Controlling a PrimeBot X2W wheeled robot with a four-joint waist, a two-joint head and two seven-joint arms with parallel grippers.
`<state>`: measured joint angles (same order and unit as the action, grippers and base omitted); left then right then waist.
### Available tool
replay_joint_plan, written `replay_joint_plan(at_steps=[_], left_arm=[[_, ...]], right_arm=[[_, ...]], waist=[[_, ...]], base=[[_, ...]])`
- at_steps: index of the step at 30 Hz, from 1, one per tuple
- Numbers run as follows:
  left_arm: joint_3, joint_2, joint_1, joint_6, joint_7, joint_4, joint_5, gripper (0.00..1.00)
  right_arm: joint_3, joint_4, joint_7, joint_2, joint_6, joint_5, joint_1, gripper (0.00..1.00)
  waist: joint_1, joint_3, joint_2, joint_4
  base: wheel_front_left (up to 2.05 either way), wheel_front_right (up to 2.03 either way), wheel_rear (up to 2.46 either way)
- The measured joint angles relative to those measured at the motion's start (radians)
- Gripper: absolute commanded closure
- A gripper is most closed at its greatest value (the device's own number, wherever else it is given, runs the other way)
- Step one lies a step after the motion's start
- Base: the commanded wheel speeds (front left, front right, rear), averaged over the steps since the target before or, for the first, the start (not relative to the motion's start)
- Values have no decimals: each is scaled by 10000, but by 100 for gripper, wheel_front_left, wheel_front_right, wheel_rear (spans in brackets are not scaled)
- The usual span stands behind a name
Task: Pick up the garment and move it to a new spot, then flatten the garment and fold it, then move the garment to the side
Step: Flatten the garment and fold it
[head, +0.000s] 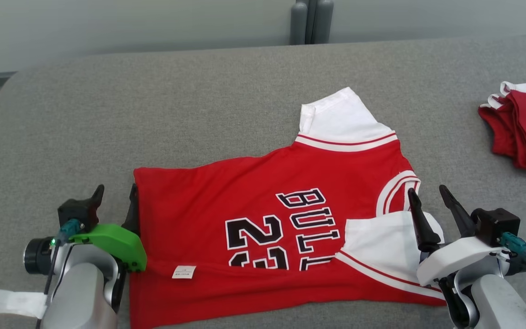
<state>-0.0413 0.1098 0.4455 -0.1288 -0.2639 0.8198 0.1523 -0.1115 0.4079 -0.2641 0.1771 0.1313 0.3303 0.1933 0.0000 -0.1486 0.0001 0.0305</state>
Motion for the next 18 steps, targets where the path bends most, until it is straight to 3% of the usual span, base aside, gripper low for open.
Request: replay_joint_plan(at_steps=[18], left_arm=[[232, 288, 1039, 2, 0, 1383, 255, 0]], right_arm=[[59, -345, 0, 29, 0, -161, 362, 0]], waist=[[0, -1045, 0, -884]], base=[[0, 0, 0]])
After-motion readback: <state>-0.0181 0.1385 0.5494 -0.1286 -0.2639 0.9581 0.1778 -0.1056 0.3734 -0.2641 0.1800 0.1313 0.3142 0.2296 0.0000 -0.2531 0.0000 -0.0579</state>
